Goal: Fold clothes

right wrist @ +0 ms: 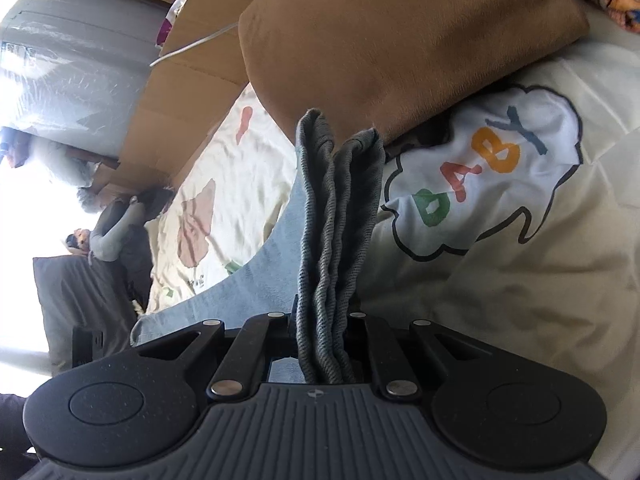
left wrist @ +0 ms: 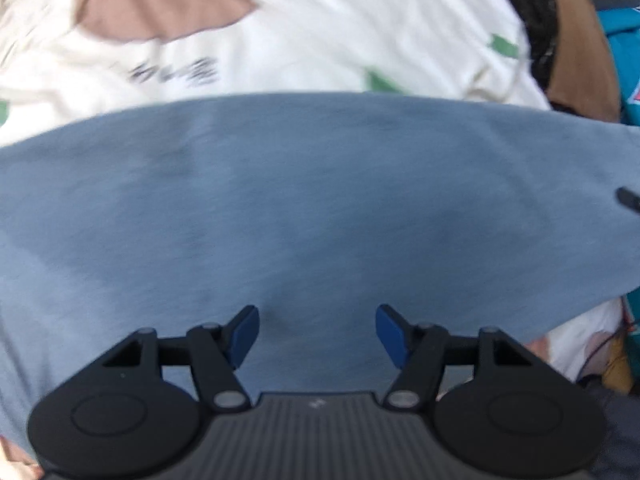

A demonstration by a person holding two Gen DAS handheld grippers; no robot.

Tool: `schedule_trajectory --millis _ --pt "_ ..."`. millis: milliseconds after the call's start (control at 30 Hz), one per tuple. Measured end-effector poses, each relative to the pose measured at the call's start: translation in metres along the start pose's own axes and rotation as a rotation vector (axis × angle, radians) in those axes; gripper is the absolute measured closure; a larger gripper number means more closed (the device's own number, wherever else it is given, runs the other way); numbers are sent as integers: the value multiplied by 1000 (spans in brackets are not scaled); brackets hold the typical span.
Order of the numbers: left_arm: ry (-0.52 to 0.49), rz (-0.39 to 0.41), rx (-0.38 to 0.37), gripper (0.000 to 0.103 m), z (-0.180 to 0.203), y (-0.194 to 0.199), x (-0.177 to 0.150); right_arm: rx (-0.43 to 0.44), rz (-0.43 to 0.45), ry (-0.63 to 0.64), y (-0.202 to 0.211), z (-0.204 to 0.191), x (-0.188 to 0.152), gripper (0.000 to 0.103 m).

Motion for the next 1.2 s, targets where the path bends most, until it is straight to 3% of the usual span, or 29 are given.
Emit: schedule_trajectory --millis 200,300,467,533,600,867,1200 --pt "-40 54 -42 49 -34 -3 -26 -83 -12 33 9 -39 8 97" --pt "-50 118 -62 59 -43 -7 -39 -136 -42 58 10 -58 15 96" --pt "-74 158 -93 80 -56 -13 -56 -220 -92 83 7 -100 26 96" --pt "-83 184 -87 93 -62 -15 -60 -256 -111 95 5 -119 30 96" --pt "-66 206 -90 98 -68 -17 -61 -299 -131 85 5 -139 36 96" --pt "-23 285 -179 98 -79 -16 -50 -398 -184 178 6 -239 60 96" --pt "53 327 -237 101 -80 -22 -3 -382 -123 153 5 -320 29 97"
Point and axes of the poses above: each gripper's, at about its wrist camera, not at the fingertips, and y roughly against the way its jaws point, z to its right, x to its top, the point moved 2 cm from there along -y, roughly the way its jaws point, and after that the axes turned 2 degrees about y, right-handed, at the moved point
